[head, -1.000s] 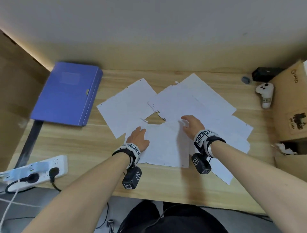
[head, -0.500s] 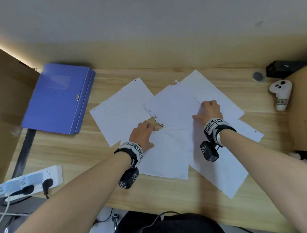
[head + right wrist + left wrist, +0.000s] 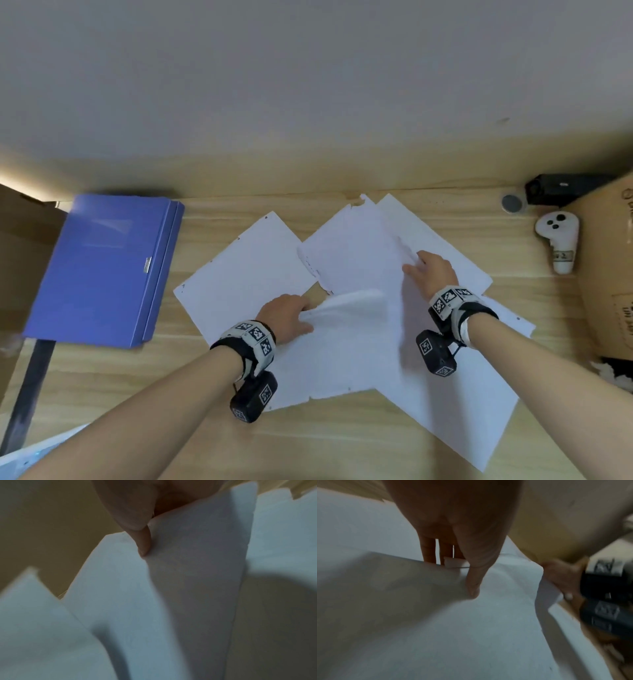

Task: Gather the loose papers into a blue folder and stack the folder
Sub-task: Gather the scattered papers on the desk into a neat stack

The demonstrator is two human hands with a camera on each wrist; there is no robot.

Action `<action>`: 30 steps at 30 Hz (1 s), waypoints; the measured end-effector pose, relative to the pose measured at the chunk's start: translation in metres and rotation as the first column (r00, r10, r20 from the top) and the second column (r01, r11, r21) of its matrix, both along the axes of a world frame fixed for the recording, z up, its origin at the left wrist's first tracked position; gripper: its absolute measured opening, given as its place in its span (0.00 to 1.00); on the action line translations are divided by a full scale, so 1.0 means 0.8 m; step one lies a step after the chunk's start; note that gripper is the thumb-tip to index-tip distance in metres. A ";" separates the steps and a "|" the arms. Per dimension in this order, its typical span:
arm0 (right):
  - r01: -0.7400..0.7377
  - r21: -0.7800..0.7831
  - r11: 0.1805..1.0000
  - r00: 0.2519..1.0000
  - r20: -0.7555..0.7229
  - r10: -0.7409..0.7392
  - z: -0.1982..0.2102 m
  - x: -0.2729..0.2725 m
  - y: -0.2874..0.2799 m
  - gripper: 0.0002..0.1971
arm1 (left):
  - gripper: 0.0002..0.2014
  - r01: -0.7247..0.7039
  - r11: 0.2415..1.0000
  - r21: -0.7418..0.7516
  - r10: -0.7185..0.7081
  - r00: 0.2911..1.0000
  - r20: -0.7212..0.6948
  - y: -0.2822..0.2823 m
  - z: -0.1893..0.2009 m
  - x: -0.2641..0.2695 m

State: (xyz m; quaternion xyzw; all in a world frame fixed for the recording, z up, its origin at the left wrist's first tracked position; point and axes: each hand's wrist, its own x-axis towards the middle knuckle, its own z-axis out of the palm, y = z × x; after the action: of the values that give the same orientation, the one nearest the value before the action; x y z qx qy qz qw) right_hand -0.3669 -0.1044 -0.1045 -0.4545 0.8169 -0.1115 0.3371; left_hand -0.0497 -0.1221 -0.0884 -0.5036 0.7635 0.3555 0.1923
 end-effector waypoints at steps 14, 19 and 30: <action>0.082 0.054 0.995 0.970 -0.235 -0.067 -0.014 -0.038 -0.021 0.18 | 0.37 -0.314 0.909 -0.274 0.362 0.921 0.146 -0.134 -0.023 0.101; 0.116 0.138 0.984 0.960 -0.271 -0.075 -0.012 -0.040 -0.032 0.22 | 0.52 -0.410 0.859 -0.306 0.480 0.853 0.205 -0.135 -0.029 0.102; 0.132 0.018 0.991 0.969 -0.212 -0.125 0.001 -0.028 -0.027 0.19 | 0.26 -0.449 0.855 -0.261 0.478 0.877 0.058 -0.128 0.009 0.100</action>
State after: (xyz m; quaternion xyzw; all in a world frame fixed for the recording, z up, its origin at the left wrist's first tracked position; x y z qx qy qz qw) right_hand -0.3894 -0.1257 -0.1039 -0.4045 0.8773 -0.0714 0.2481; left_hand 0.0300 -0.2246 -0.0809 -0.7127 0.6438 0.2655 0.0846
